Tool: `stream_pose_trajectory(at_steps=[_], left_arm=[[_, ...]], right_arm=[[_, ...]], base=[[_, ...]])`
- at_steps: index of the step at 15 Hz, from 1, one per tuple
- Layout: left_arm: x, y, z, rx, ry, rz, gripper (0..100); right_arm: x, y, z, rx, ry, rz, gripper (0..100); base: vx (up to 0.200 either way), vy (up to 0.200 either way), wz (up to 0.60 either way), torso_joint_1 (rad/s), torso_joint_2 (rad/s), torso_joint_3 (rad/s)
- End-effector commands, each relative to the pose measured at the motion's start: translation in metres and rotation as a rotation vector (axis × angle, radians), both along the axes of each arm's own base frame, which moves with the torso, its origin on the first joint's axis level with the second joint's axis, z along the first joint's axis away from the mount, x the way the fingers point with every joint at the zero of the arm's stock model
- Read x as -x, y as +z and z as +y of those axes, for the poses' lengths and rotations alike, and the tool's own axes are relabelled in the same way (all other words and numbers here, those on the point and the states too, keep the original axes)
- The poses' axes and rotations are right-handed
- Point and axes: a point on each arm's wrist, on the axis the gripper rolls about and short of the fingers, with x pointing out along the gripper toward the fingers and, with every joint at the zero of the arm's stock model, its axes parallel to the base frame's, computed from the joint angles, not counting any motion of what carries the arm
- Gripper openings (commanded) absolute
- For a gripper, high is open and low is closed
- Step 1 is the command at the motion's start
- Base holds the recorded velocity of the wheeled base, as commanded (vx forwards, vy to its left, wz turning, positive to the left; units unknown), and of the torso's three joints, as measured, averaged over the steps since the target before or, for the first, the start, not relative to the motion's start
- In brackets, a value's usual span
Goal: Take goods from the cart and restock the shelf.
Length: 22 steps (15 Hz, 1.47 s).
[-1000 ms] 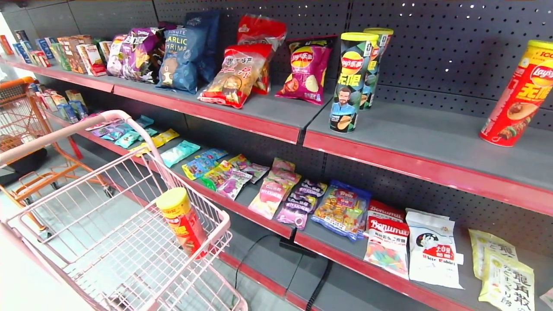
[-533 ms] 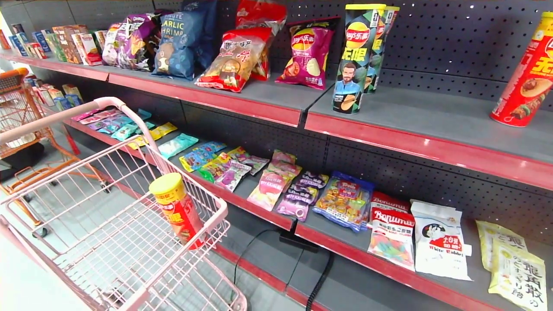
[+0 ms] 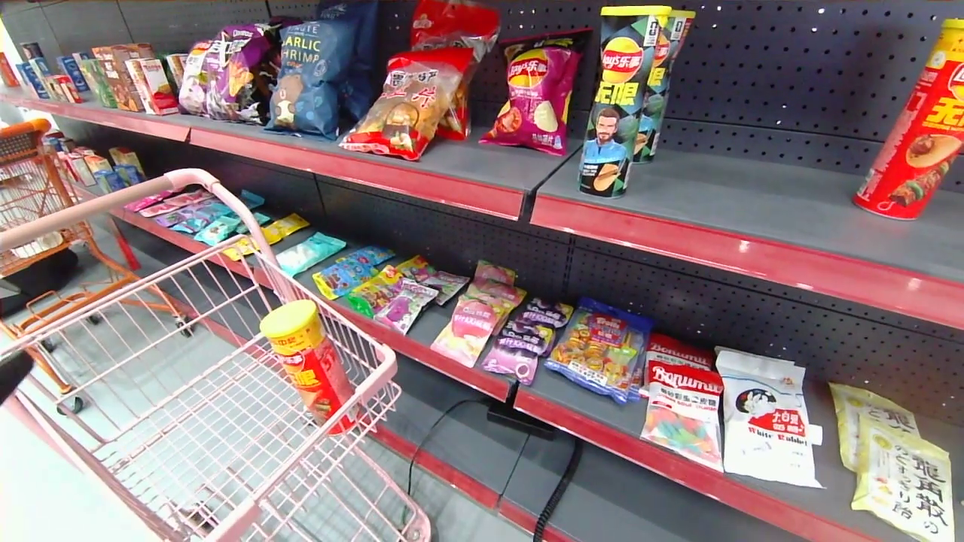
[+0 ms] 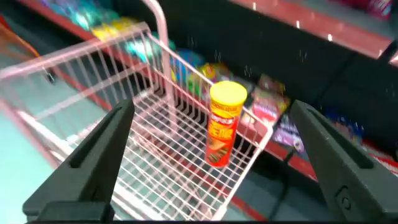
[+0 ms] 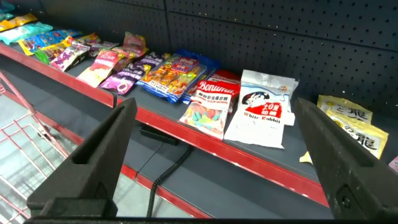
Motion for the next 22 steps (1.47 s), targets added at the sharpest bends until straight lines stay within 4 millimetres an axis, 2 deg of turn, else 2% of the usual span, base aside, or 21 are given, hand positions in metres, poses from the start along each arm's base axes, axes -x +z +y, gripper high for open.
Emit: stream_pose_trajectory(at_steps=[1, 3, 6, 7, 9, 10, 11, 17, 22], left_arm=[[-0.093, -0.037, 0.002, 0.072, -0.144, 0.316, 100], [-0.105, -0.05, 0.002, 0.027, -0.212, 0.385, 100], [-0.136, -0.073, 0.003, 0.008, -0.27, 0.465, 100], [-0.141, -0.076, 0.002, 0.003, -0.293, 0.461, 100], [-0.152, -0.094, 0.009, -0.015, -0.312, 0.524, 100], [-0.152, -0.094, 0.009, -0.015, -0.312, 0.524, 100], [-0.165, -0.107, 0.012, -0.016, -0.335, 0.529, 100], [-0.207, -0.144, 0.013, -0.062, -0.362, 0.483, 100], [-0.236, -0.167, -0.011, -0.102, -0.447, 0.399, 100]], right_arm=[[0.0, 0.0, 0.0, 0.002, 0.002, 0.001, 100], [0.0, 0.0, 0.0, 0.0, 0.002, 0.001, 100], [0.0, 0.0, 0.0, 0.0, 0.002, 0.001, 100], [0.0, 0.0, 0.0, 0.0, 0.002, 0.001, 100], [0.0, 0.0, 0.0, 0.0, 0.002, 0.001, 100], [0.0, 0.0, 0.0, 0.0, 0.002, 0.001, 100], [0.0, 0.0, 0.0, 0.002, 0.002, 0.001, 100], [0.0, 0.0, 0.0, 0.016, 0.002, 0.0, 100], [0.0, 0.0, 0.0, 0.023, 0.005, -0.001, 100]], base=[[0.0, 0.0, 0.0, 0.0, 0.0, 0.0], [0.0, 0.0, 0.0, 0.0, 0.0, 0.0], [0.0, 0.0, 0.0, 0.0, 0.0, 0.0], [0.0, 0.0, 0.0, 0.0, 0.0, 0.0], [0.0, 0.0, 0.0, 0.0, 0.0, 0.0], [0.0, 0.0, 0.0, 0.0, 0.0, 0.0], [0.0, 0.0, 0.0, 0.0, 0.0, 0.0], [0.0, 0.0, 0.0, 0.0, 0.0, 0.0], [0.0, 0.0, 0.0, 0.0, 0.0, 0.0]])
